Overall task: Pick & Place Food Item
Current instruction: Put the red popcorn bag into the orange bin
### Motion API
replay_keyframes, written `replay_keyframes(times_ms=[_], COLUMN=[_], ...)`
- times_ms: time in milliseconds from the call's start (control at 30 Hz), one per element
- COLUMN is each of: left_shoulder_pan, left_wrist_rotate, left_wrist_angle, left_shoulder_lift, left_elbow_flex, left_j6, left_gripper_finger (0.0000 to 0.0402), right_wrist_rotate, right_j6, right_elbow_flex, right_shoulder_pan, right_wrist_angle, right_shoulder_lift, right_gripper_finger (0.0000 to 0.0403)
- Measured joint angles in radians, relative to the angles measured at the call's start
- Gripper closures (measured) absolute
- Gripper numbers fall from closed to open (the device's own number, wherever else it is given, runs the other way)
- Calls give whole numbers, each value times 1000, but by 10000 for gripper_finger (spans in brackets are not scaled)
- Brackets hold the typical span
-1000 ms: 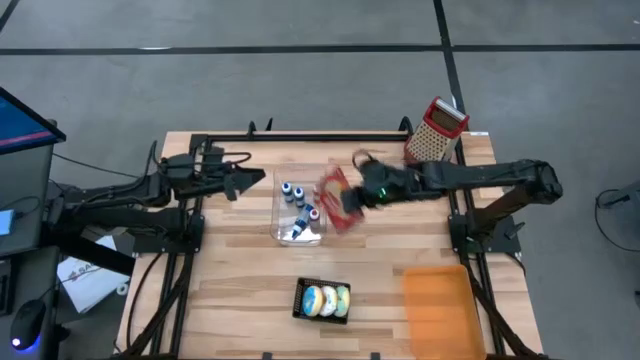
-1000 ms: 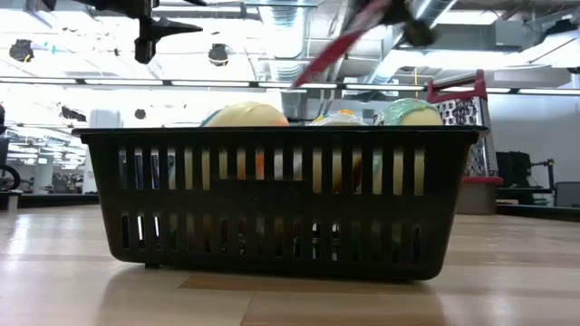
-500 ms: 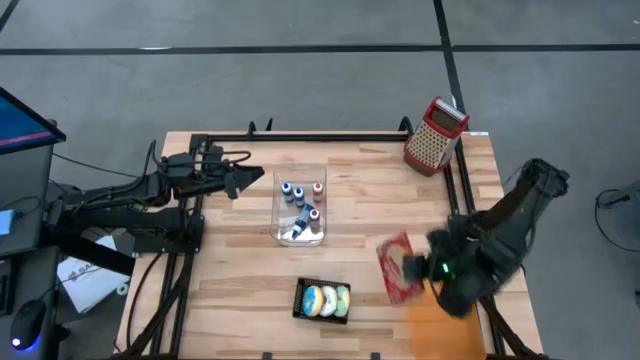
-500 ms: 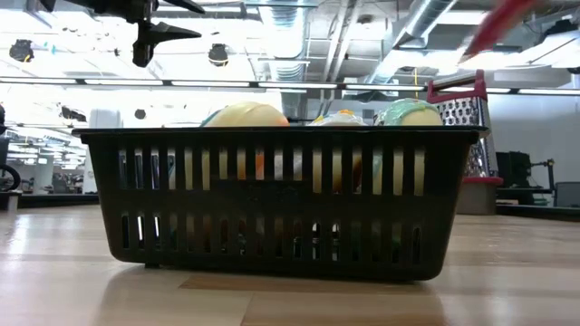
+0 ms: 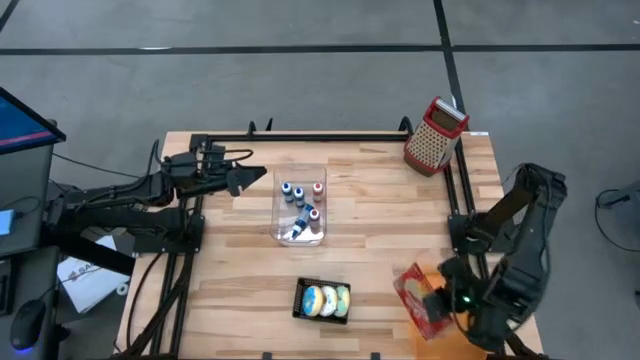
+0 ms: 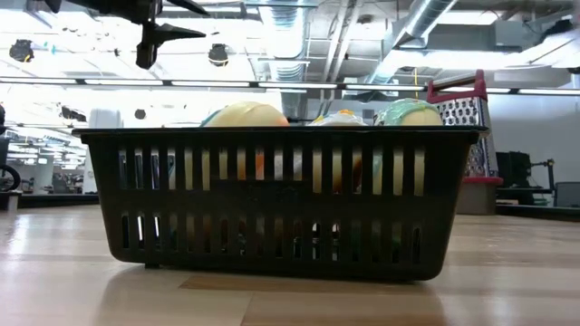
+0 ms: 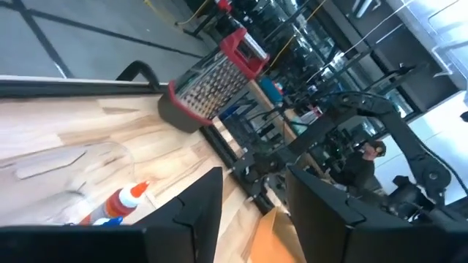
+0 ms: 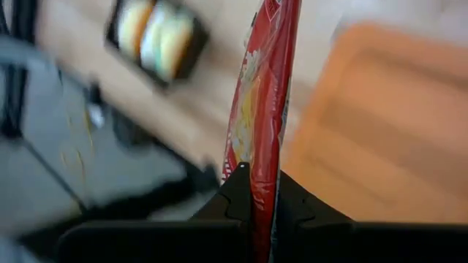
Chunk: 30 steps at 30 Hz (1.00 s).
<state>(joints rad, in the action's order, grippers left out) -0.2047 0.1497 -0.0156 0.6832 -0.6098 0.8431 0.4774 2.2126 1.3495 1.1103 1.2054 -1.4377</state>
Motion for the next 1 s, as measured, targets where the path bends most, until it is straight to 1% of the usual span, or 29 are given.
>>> replay_keyframes(times_ms=[67, 167, 267, 367, 433, 500, 567, 733, 900, 1000], left_shoulder_pan=[0, 0, 0, 3, 8, 11, 19, 40, 67, 85], left_wrist_rotate=[2, 4, 5, 5, 5, 5, 5, 5, 7, 8], left_wrist_angle=[17, 45, 82, 117, 133, 152, 151, 152, 152, 152], left_shoulder_lift=[11, 33, 56, 80, 89, 98, 100, 100, 100, 100], left_elbow_flex=[0, 0, 0, 0, 0, 0, 0, 0, 0, 0], left_j6=[3, 11, 27, 30, 31, 32, 31, 30, 30, 29], left_gripper_finger=[258, 260, 262, 262, 262, 262, 262, 262, 262, 262], right_wrist_rotate=[-39, -142, -235, -343, -396, -440, -506, -758, -966, -1040], right_j6=[-81, -239, -408, -562, -670, -781, -885, -1101, -1249, -1316], right_elbow_flex=[0, 0, 0, 0, 0, -13, -56, -227, -397, -491], right_shoulder_pan=[34, 62, 62, 56, 40, 8, -46, -209, -343, -389], right_wrist_angle=[-20, -35, -21, 40, 72, 79, 55, -146, -327, -383], right_shoulder_lift=[15, 55, 107, 169, 207, 247, 289, 355, 352, 339], right_gripper_finger=[394, 394, 394, 394, 394, 394, 394, 394, 394, 394])
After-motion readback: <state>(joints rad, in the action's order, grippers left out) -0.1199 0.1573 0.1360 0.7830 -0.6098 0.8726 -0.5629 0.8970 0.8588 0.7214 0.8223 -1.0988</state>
